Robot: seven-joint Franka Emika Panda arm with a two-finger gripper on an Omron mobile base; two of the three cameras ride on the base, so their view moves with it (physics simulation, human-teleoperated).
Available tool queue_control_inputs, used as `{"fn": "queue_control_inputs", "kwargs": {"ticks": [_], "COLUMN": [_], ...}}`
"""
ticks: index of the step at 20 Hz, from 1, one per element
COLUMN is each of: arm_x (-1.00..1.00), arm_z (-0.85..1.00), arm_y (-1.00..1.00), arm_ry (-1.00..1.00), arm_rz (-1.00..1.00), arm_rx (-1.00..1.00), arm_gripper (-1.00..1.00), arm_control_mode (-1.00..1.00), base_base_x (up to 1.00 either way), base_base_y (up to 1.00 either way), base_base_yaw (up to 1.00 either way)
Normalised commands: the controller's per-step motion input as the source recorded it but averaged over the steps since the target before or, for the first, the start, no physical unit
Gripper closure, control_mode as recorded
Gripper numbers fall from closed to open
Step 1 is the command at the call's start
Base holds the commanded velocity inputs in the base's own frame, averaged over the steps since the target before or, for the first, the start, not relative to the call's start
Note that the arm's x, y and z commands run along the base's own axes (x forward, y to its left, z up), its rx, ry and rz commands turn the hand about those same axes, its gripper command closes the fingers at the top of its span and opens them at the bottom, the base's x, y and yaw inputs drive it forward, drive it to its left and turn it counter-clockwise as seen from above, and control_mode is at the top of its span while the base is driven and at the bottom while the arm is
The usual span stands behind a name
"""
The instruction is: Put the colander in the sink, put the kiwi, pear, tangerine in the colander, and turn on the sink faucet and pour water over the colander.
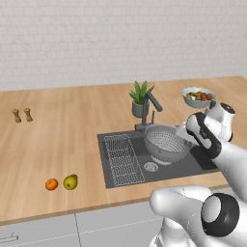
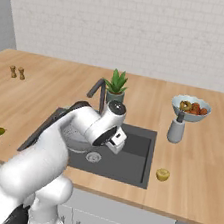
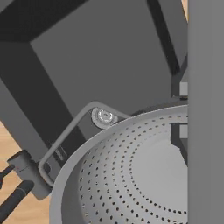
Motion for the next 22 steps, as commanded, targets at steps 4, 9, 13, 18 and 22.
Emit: {"fn": "queue_control_inputs", "kwargs": {"ticks": [4,9,13,18,22], "arm_x": [0.46,0.20,0.16,0.14,0.11], "arm_z": [-0.57,-0.61,-0.55,-0.50,-0.34], "arm_y": [-0.06,-0.14,-0.11,-0.17,-0.24], "arm_ry": [0.00,0.00,0.00,0.00,0.00], "arm_rz": [-0.09,-0.03,0.00,0.00,0.00], "arm_rx": [-0.04,-0.03,-0.03,-0.05,-0.04], "arm_gripper": [1.00,1.00,1.00,1.00,1.00], "arm_control_mode": [-1.00,-1.00,-1.00,-1.00,-1.00], "base_base_x": [0.00,0.00,0.00,0.00,0.00], "base_base_y": [0.00,0.00,0.00,0.00,0.00], "base_base_yaw": [0.00,0.00,0.00,0.00,0.00]}}
